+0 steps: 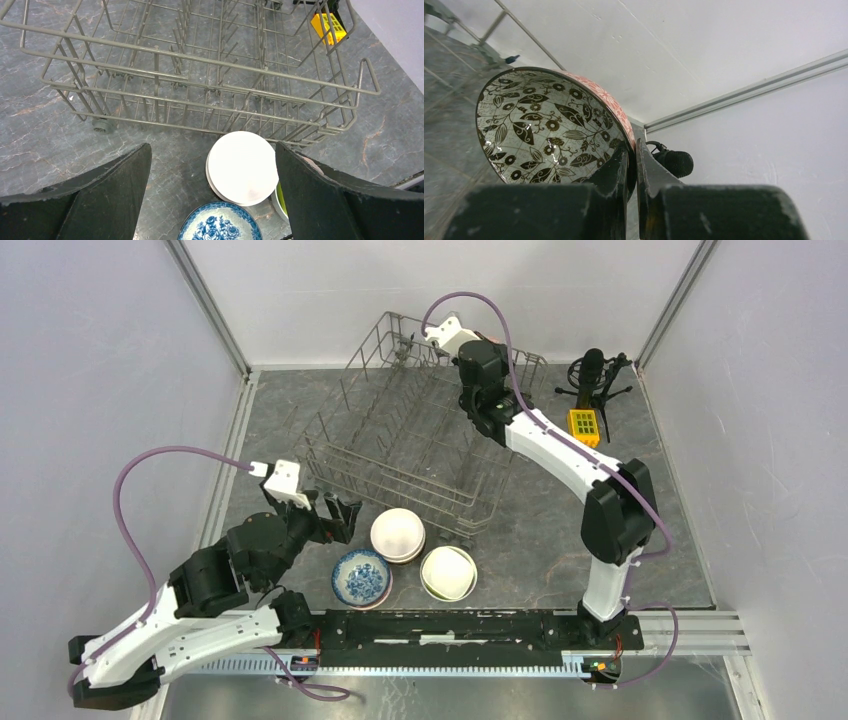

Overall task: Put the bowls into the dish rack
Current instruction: Place the bowl in the dish rack.

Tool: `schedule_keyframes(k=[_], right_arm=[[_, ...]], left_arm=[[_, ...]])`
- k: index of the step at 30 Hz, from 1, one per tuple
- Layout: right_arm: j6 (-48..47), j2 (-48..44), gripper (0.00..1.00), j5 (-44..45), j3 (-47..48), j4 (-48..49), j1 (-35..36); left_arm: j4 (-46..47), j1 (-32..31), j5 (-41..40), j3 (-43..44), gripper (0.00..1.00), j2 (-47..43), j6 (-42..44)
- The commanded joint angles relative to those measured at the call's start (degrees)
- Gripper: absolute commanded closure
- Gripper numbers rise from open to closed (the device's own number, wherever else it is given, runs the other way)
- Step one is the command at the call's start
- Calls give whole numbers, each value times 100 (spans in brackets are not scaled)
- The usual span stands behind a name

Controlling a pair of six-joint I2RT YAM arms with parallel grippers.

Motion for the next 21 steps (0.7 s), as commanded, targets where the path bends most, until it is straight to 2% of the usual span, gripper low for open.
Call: schedule_keyframes(k=[1,9,21], right_arm=[[-613,329,100,-204,174,1445,-227],[-1600,1204,100,-231,479,2485,-470],[-2210,1974,100,-652,803,3329,-715]], left_arm=[[105,43,-162,-8,2,173,260],[107,286,-129,-33,2,346,290],[169,646,116,-57,2,574,304]])
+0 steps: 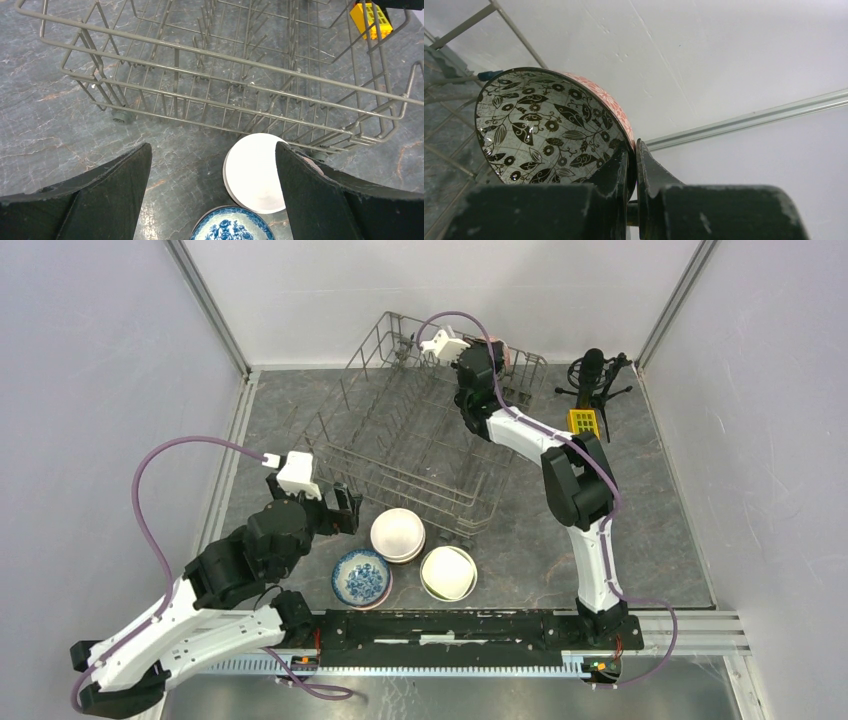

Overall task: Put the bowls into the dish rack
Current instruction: Place the bowl in the dish rack.

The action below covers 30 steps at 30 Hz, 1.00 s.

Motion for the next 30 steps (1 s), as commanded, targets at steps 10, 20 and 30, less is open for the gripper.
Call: schedule_keyframes(k=[10,20,30], right_arm=[[-461,448,100,-590,628,1128,-204],[-481,555,100,-749,457,1148,-213],[-573,574,100,-870,118,1123,-138]], left_arm=[[287,444,437,-60,2,220,290],[354,700,745,-86,3,211,271],[364,782,864,-95,3,122,262]])
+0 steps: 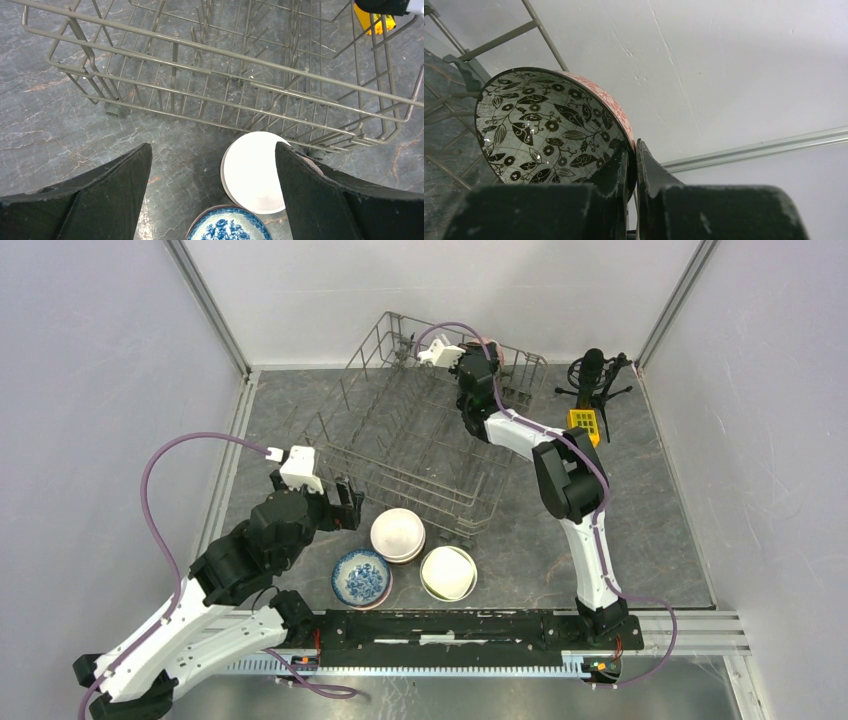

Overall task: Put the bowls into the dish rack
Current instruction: Place the bowl in the dish rack.

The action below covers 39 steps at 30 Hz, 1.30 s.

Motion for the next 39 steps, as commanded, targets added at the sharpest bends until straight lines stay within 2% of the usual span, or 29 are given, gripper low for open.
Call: schedule_keyframes(k=[1,16,26,32,39], right_arm=[[-134,-29,100,-101,-127,526,46],[-47,-110,100,-417,-472,341,146],[403,-165,70,-515,-375,67,158],[596,-272,63,-561,-407,-7,166],[1038,-466,51,-666,-438,-229,160]], left_arm=[[264,61,90,-29,3,-78,264],[265,120,204,-29,3,-139,273],[266,157,257,-29,3,-151,282],[275,175,301,-24,3,-141,283],[279,201,345,-29,3,-150,282]])
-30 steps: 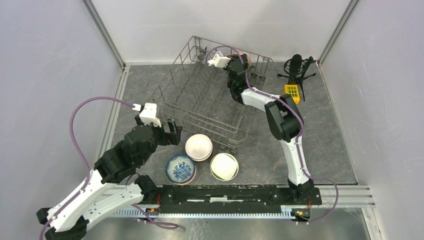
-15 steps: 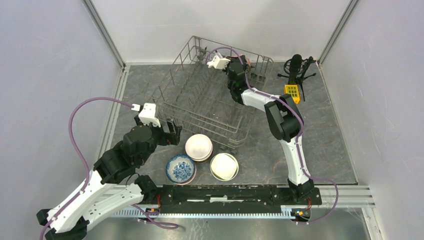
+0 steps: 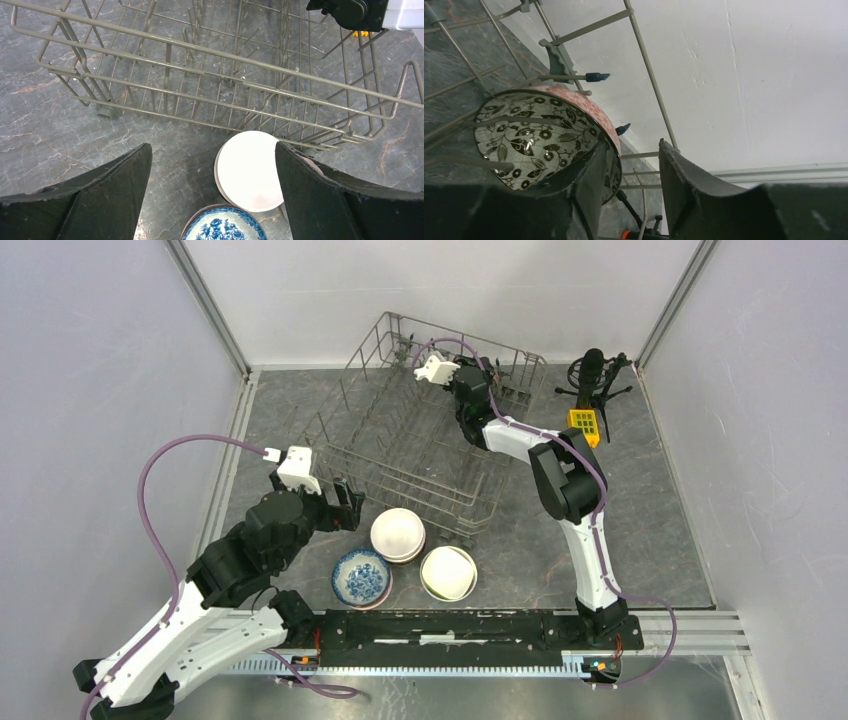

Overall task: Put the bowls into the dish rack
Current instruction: Place the bowl in the dish rack.

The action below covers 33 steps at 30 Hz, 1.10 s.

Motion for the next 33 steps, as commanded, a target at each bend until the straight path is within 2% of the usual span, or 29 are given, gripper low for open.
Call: schedule_keyframes(k=[1,7,14,22,26,33], right_arm=[[492,-505,49,-233,-25,200,43],[1088,-868,36,-466,-219,64,32],[1767,-1467,29,-690,-440,-217,23],[2946,-2590,25,-689,-1040,-748,23],[3787,-3286,21,-633,-1577,-957,12],[4990,-4552,21,-866,-2527,-1417,10]], left_arm=[[203,55,64,-5,3,-30,279],[219,64,121,1,3,-30,279],[211,81,192,4,3,-39,284],[251,97,316,-12,0,-103,293],[246,98,318,-14,0,-170,288],[234,99,385,-41,0,-289,297]])
